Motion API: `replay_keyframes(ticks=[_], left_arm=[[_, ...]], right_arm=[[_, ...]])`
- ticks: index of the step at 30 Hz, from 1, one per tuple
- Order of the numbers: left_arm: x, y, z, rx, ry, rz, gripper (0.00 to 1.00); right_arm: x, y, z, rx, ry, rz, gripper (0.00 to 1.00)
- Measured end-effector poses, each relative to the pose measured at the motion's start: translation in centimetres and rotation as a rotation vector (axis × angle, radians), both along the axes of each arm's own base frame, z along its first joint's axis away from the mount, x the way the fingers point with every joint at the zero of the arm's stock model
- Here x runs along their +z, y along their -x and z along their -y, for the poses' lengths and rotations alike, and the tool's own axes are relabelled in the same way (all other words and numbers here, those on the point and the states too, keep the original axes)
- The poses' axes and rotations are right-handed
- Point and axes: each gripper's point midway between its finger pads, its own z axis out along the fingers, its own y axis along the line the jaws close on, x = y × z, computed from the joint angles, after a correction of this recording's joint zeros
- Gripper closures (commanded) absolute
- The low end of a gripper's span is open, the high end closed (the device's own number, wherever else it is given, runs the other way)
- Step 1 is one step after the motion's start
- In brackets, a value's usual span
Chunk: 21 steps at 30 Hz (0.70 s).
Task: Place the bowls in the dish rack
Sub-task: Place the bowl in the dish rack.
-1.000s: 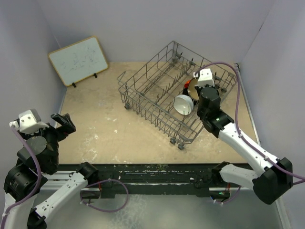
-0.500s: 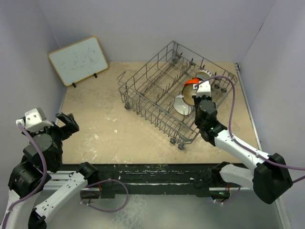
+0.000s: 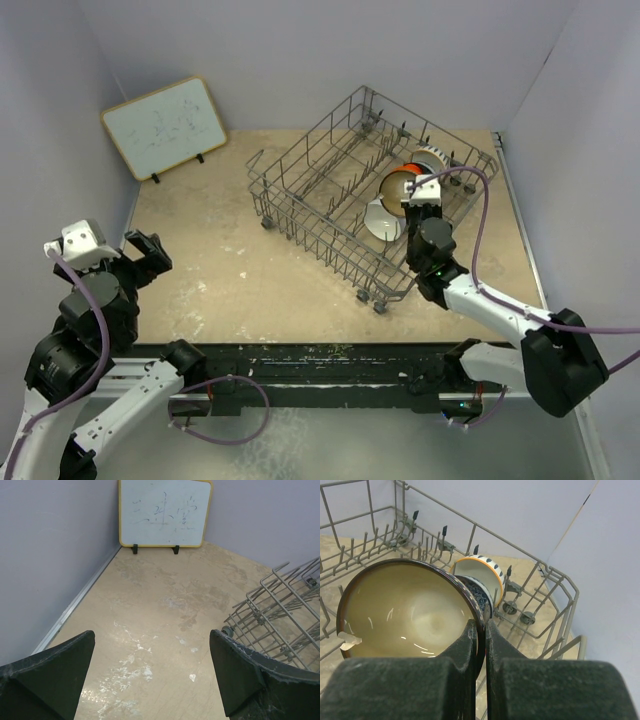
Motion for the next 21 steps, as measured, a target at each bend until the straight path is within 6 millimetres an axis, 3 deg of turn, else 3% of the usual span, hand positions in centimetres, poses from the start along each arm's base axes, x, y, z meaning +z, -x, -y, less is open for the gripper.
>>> replay_keyframes(ticks=[10,18,21], left_arm=[[-0.9,-0.6,0.4,-0.001,-0.020,-0.030,0.01],[-0.6,-0.8,0.7,-0.011,-0.009,-0.017,0.01],[-0.6,-0.8,0.8,-0.015,-0.006,-0.014,0.01]], right_arm=[[-0.7,0.5,0.8,-0.022,0.045,0.022,1.00],[1.0,0.9,1.0,-0.042,0.110,0.043,1.00],[2.3,1.0,0.1,-0.050,0.187,0.054,1.00]])
